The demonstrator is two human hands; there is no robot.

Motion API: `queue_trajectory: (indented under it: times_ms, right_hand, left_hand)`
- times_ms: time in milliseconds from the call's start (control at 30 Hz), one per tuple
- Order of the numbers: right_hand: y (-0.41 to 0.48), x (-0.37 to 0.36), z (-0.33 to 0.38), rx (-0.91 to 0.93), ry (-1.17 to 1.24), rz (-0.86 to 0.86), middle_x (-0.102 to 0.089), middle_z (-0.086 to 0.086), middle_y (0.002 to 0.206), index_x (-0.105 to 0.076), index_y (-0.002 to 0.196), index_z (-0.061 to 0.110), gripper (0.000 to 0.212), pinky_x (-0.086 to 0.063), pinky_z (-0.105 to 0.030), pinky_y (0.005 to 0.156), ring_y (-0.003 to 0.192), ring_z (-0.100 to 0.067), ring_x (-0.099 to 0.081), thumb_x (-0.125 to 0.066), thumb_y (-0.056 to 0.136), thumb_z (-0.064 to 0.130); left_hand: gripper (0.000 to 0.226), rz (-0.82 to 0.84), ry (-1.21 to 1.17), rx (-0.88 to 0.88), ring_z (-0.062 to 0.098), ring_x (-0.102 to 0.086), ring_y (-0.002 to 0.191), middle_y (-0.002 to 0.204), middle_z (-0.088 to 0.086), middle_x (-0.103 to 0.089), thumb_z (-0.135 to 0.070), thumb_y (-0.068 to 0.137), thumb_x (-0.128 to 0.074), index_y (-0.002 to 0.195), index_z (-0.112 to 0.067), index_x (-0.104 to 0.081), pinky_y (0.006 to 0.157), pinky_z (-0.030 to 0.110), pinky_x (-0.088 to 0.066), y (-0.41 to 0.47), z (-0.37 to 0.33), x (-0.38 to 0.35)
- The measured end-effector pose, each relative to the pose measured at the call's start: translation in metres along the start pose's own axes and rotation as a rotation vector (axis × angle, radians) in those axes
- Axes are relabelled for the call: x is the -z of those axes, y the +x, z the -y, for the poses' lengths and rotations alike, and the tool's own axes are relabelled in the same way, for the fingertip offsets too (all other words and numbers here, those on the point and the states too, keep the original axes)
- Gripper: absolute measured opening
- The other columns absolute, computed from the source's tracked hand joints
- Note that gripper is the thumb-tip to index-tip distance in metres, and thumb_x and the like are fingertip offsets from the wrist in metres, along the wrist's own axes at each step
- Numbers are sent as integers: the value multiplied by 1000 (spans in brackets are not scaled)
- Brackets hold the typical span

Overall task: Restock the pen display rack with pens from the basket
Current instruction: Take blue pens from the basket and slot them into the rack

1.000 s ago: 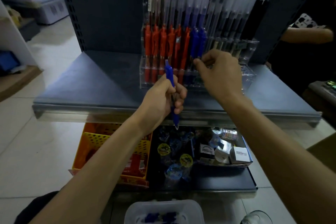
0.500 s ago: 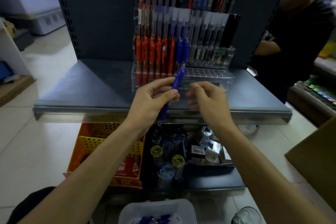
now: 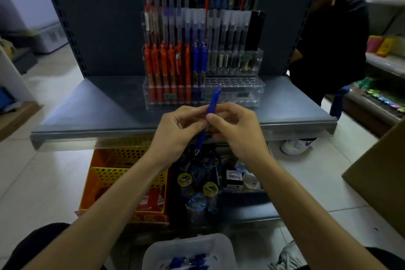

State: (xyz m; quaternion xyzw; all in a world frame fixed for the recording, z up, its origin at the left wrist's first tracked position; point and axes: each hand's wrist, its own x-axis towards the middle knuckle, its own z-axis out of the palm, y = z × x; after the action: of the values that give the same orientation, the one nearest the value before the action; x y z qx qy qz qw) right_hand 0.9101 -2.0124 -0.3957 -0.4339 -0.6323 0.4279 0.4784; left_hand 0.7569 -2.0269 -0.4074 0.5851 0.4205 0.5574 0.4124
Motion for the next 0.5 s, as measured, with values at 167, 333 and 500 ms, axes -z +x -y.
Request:
queue_trajectory:
  times_ms: [167, 333, 500]
  right_hand:
    - [22, 9, 3, 73, -117, 23, -73, 0, 88, -68, 97, 26, 10, -58, -49, 81, 88, -19, -71, -70, 87, 25]
    - [67, 20, 35, 149, -71, -153, -69, -6, 83, -64, 95, 15, 6, -60, -33, 64, 76, -20, -71, -68, 90, 15]
    - [116, 20, 51, 235, -175, -341, -63, 3, 74, -60, 92, 16, 8, -60, -42, 68, 71, -20, -69, -67, 91, 18]
  left_hand:
    - [43, 13, -17, 5, 14, -68, 102, 108, 6, -71, 8, 88, -60, 125, -14, -61, 88, 24, -53, 3, -2, -3]
    - [31, -26, 194, 8, 8, -68, 97, 103, -3, -72, -1, 94, -56, 118, -19, -65, 91, 28, -54, 6, 3, 3]
    - [30, 12, 248, 27, 7, -67, 96, 102, -7, -71, -4, 97, -50, 117, -21, -66, 82, 17, -52, 6, 4, 10]
